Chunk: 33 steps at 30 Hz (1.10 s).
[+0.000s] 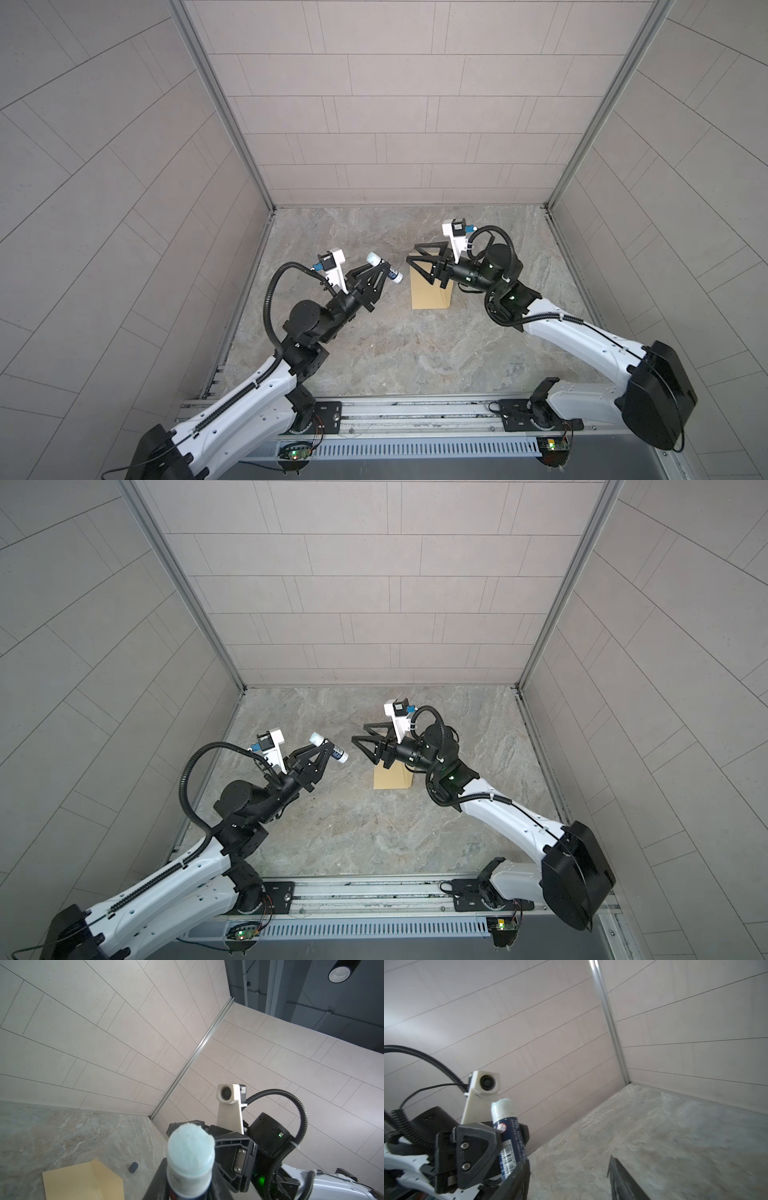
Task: Place the letter into the envelope and seal it
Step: 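Swing the open right gripper away over the envelope toward the blue cap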
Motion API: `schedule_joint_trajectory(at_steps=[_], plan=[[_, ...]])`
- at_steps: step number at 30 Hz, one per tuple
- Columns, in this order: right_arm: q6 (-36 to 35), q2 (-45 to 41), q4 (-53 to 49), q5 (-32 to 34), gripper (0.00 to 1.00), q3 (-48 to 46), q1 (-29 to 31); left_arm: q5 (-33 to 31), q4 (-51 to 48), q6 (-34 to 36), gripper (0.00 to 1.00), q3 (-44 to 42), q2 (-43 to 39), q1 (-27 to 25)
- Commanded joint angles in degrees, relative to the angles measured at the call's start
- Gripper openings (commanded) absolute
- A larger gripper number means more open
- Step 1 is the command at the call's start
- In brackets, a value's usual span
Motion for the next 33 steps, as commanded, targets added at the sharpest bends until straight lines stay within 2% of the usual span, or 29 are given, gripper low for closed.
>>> schedule_joint_trajectory(at_steps=[1, 4, 7, 10, 14, 22, 28, 31, 33], plan=[[-11.1, -2.84, -20.79, 19.39, 0.66, 3.58, -0.22, -1.93, -3.83, 2.65, 0.0, 2.3, -1.32, -0.25], [-17.3, 0.13, -35.72, 28.41, 0.73, 10.08, -0.92, -1.29, -4.6, 2.92, 0.0, 2.3, -1.28, -0.19], [-20.64, 6.89, -48.3, 32.62, 0.85, 17.77, -3.44, -1.13, -4.79, 3.08, 0.0, 2.25, -1.08, -0.2], [-20.12, 13.89, -54.75, 31.83, 0.86, 23.14, -6.72, -0.91, -5.21, 3.48, 0.0, 2.29, -1.07, -0.26], [-18.15, 22.66, -56.98, 27.17, 0.86, 27.49, -10.9, -1.06, -6.85, 4.28, 0.0, 2.67, -1.48, -0.21], [-18.52, 41.57, -62.47, 21.17, 0.78, 43.5, -16.37, -0.82, -8.73, 4.73, 0.0, 3.29, -1.0, -0.24], [-17.79, 58.87, -78.55, 16.87, 0.69, 63.99, -18.8, -0.77, -9.51, 4.73, 0.0, 3.18, -1.48, -0.24], [-18.1, 64.09, -82.87, 15.92, 0.62, 69.58, -19.25, -0.93, -10.02, 4.82, 0.0, 3.05, -1.78, -0.21], [-18.09, 65.13, -82.83, 15.56, 0.56, 69.87, -19.29, -1.03, -10.13, 4.88, 0.0, 3.09, -1.85, -0.23]])
